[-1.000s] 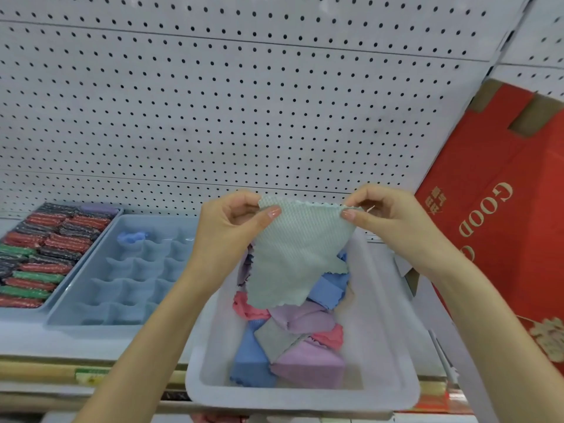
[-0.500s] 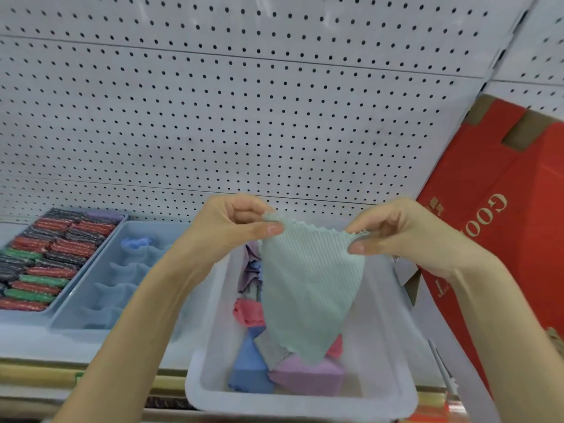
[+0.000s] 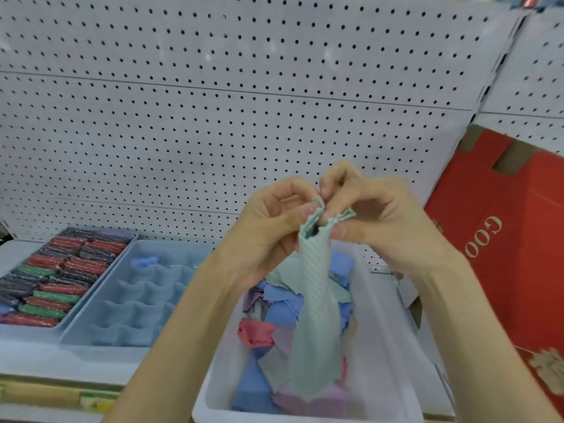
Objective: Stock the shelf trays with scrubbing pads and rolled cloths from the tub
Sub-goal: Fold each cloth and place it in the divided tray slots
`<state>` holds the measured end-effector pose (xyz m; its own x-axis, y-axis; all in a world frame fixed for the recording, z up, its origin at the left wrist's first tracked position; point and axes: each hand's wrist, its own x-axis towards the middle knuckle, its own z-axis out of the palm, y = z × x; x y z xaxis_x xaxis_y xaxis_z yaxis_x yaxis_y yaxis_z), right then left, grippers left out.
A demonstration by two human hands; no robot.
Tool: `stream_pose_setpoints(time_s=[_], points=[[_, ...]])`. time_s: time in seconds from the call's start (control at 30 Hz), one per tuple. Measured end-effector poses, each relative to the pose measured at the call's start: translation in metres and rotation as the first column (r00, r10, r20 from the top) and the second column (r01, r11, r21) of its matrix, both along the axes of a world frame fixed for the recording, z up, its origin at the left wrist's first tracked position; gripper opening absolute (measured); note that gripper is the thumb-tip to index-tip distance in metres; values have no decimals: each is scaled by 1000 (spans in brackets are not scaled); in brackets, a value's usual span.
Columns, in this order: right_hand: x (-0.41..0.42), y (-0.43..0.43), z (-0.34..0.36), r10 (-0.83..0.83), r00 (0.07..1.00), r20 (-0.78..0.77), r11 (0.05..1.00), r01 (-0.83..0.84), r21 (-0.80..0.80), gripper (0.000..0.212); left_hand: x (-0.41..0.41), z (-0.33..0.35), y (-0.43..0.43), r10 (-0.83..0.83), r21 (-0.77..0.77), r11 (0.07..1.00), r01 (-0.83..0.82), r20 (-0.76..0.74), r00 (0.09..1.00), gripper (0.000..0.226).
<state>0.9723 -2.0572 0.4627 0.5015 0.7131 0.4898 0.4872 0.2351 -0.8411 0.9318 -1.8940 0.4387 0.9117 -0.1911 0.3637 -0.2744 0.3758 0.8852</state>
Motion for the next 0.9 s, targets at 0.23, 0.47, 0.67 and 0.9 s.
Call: stream_pose_setpoints(time_s=[0.23,0.47,0.67,0.9], points=[[1,22,-11,-75,994,-78,966,91,241,21,-10,12,-24,-13,-318,947,-45,-179,984,20],[-4,25,-12,-278,936,-216,914,327,241,23,-6,-8,-25,-41,-234,971,-39,-324,945,24],[2,21,-10,-401,856,-326,828,491,269,15,-10,-45,-13,-187,-169,975,143,-282,941,74],[17,25,-33,-706,692,-149,700,714,5,15,-18,-62,-16,-151,-111,987,119,-344,927,30]])
